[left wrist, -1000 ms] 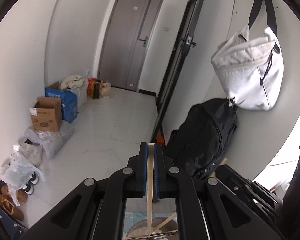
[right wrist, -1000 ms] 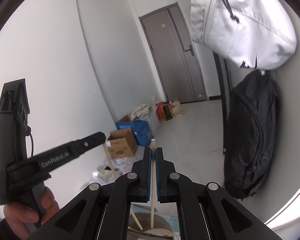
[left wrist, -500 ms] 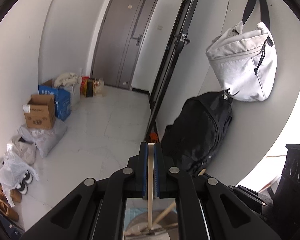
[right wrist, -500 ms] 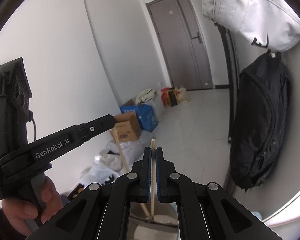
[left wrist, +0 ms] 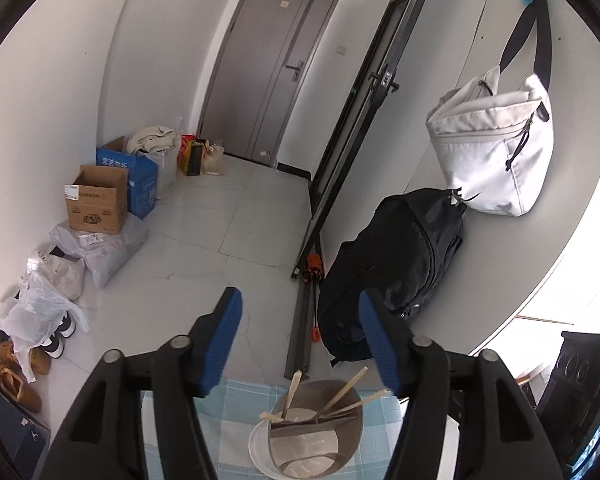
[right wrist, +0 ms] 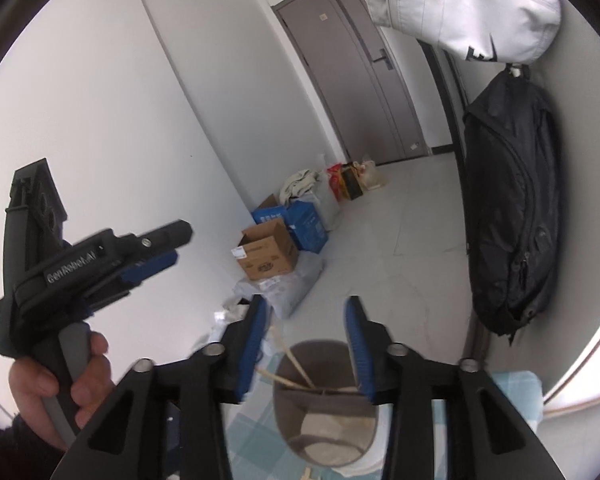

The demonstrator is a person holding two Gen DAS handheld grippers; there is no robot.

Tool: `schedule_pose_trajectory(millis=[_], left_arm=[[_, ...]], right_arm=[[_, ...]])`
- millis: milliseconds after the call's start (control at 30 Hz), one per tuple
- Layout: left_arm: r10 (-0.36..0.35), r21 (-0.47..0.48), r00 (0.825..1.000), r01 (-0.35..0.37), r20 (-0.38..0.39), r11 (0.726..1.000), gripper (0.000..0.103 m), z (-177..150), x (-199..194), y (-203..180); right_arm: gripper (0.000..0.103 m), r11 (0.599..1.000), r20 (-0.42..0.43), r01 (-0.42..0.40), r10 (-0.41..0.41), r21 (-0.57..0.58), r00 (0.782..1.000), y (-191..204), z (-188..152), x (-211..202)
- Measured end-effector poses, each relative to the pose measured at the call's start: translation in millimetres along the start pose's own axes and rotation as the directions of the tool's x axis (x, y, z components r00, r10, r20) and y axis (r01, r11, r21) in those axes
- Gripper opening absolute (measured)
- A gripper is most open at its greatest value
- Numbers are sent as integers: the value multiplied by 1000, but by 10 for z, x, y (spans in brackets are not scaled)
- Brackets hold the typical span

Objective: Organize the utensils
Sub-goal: 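Lower the chopsticks into the holder and open both grippers, then raise both open grippers and move them back toward the chopstick bundle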

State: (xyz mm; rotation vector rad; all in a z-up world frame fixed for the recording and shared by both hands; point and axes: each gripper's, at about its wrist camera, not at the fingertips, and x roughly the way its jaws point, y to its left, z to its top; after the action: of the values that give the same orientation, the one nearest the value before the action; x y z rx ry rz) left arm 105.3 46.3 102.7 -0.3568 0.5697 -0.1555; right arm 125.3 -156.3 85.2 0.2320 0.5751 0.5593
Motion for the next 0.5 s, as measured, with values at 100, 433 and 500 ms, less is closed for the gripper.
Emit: schedule_pose_trajectory(millis=[100,433,500], left_arm=[[19,-2,1000,-19,-4,1000,63,-18,-66,-8],[65,54,998,-65,-3,996,64,-150,-381,-152],[63,59,998,-63,-3,996,64,-176,-437,-178]], right_arm=[[53,1000,-5,-1,1,-9,1000,73,-45,-85],[72,1000,38,-8,8,-20,999,282,-159,-457],[74,1000,46,-12,13,-29,999,318,-165,-520]])
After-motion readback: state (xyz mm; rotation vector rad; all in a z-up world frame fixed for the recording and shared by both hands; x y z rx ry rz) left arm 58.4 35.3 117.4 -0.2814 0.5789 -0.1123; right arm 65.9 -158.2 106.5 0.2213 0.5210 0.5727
